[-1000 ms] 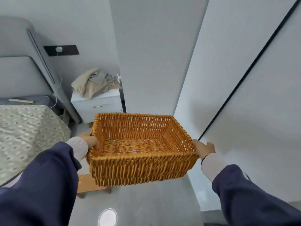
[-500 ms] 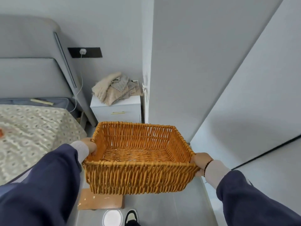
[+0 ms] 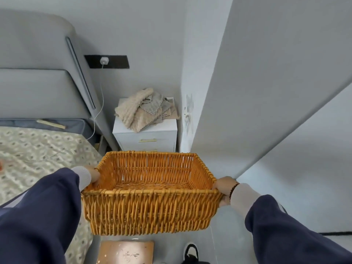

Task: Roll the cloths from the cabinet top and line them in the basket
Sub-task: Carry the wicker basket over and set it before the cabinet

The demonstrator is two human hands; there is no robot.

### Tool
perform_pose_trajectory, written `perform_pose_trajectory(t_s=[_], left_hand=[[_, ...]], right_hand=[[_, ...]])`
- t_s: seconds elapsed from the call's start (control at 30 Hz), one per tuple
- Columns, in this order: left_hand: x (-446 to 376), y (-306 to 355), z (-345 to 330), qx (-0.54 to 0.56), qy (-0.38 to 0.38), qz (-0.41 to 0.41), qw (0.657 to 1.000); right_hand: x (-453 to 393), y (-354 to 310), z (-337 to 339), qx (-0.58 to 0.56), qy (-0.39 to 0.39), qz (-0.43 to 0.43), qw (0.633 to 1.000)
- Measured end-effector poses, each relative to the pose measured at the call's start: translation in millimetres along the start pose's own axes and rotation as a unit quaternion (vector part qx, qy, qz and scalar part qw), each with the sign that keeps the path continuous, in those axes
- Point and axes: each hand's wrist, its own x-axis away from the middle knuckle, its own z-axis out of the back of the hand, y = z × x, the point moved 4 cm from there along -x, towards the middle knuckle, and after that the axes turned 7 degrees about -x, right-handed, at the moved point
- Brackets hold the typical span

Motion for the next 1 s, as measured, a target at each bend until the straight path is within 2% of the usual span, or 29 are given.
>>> perform_pose_trajectory(t_s=[0.2, 0.37, 0.47, 0.7, 1.0], left_hand=[[-42.3, -12.2, 14.3, 0.022, -0.014, 0.019, 0.999], [-61.0, -7.9, 36.4, 0.009, -0.026, 0.048, 0.998], [-70.9, 3.0, 54.7, 0.013, -0.007, 0.064, 0.998], [-100.6, 14.9, 70.9, 0.045, 0.002, 0.082, 0.996], [-138.4, 16.4, 111.0, 0.072, -0.017, 0.074, 0.995]], right_hand=[[-19.8, -54.4, -10.5, -0.011, -0.030, -0.035, 0.999], [-51.6, -97.3, -17.4, 0.000, -0.057, -0.031, 0.998], [-75.6, -118.4, -17.2, 0.030, -0.069, -0.021, 0.997], [-92.9, -148.6, -6.2, 0.079, -0.080, -0.019, 0.993], [-112.6, -173.1, -19.9, 0.049, -0.072, -0.048, 0.995]])
